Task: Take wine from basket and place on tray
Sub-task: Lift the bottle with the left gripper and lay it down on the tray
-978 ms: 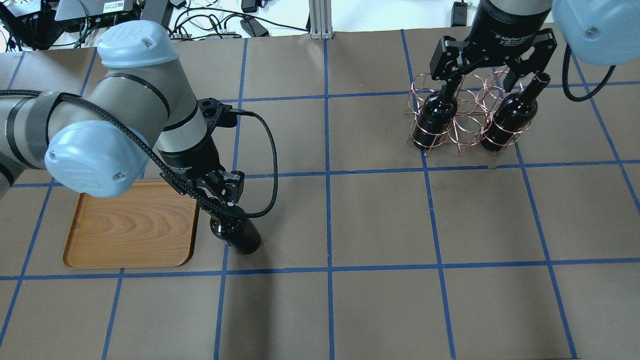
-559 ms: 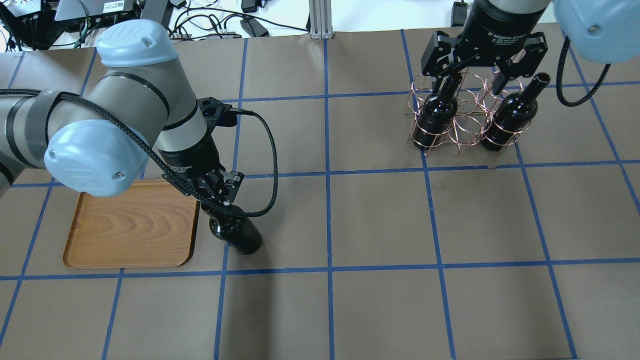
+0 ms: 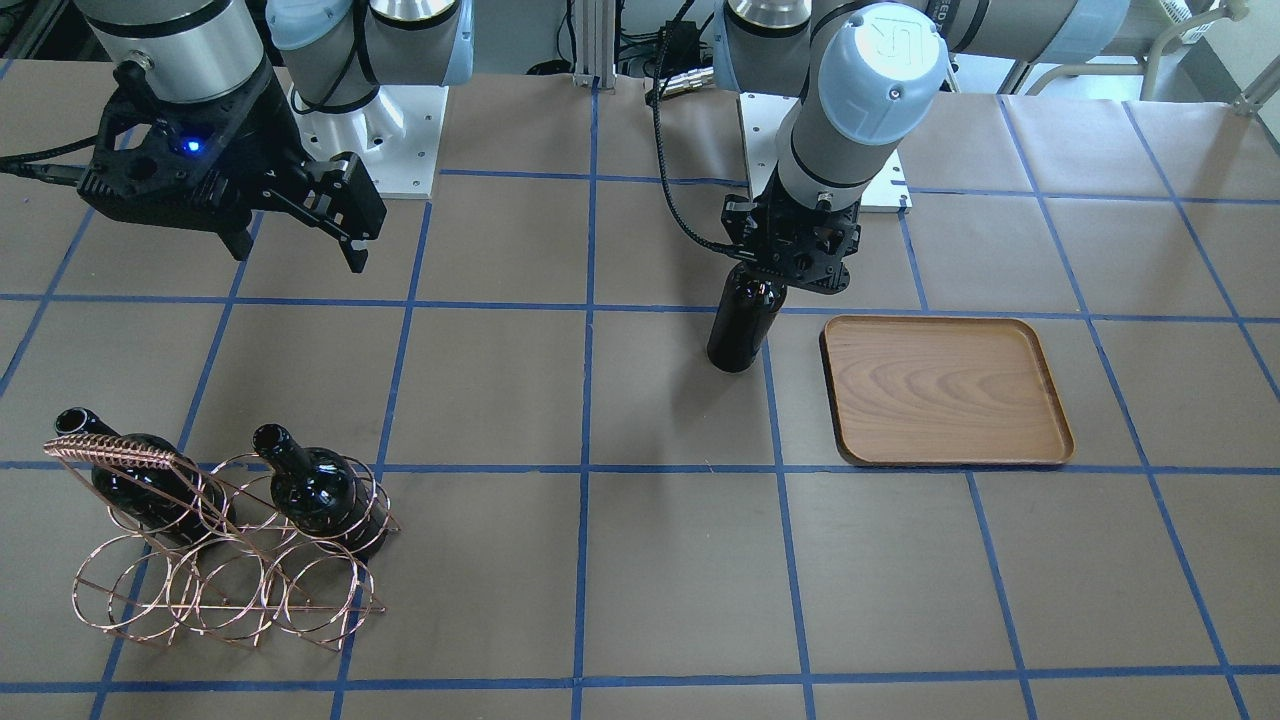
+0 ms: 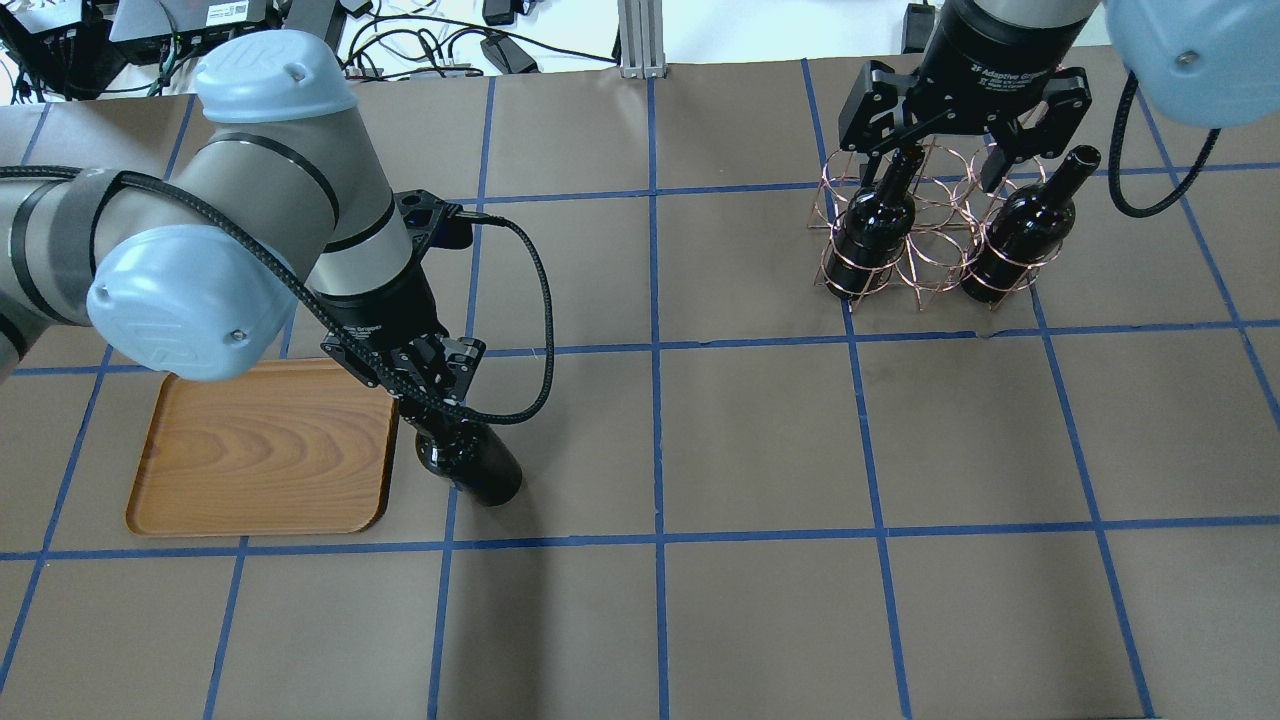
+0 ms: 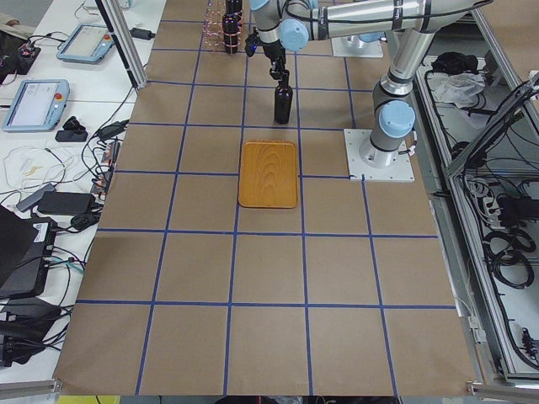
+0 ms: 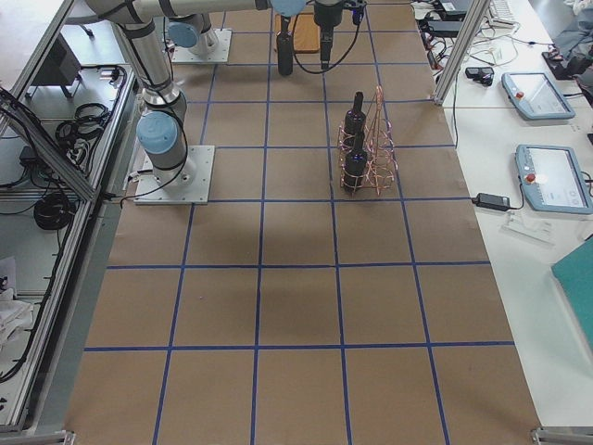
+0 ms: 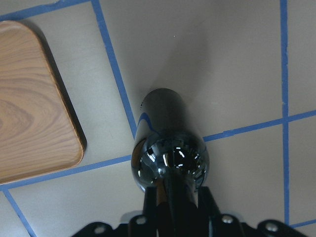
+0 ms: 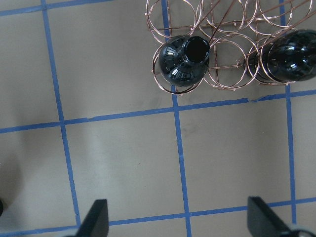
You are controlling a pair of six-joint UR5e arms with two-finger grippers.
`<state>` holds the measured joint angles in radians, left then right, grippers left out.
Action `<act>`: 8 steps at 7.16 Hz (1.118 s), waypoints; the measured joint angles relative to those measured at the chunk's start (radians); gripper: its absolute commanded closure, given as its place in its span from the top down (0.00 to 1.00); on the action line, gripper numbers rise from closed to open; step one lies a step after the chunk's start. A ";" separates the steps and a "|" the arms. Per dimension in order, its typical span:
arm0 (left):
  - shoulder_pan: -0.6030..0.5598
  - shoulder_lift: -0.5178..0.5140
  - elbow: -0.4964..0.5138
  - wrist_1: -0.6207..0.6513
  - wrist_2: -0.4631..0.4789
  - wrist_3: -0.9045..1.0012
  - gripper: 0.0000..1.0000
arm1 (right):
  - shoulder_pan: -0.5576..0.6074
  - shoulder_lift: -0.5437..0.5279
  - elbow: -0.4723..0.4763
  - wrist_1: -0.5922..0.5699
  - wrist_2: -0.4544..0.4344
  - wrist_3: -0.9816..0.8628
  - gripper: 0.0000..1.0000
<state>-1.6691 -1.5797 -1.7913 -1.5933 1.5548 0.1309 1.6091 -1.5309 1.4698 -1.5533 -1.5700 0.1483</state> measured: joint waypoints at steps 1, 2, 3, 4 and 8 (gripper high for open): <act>0.001 -0.002 0.029 -0.024 0.019 0.004 0.00 | 0.000 0.000 0.001 -0.001 -0.002 0.000 1.00; 0.005 -0.005 0.066 -0.050 0.043 0.011 0.00 | 0.000 0.000 0.001 -0.001 -0.005 0.000 1.00; 0.018 -0.007 0.104 -0.065 0.066 0.026 0.00 | 0.000 0.000 0.001 -0.001 -0.006 -0.001 1.00; 0.049 -0.006 0.136 -0.071 0.089 0.055 0.00 | 0.000 0.000 0.001 -0.001 -0.008 -0.001 1.00; 0.350 -0.002 0.167 -0.066 0.109 0.402 0.00 | 0.000 0.000 0.001 -0.001 -0.008 -0.001 1.00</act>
<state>-1.3187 -1.5816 -1.6245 -1.6594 1.6640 0.5324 1.6092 -1.5309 1.4705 -1.5543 -1.5784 0.1473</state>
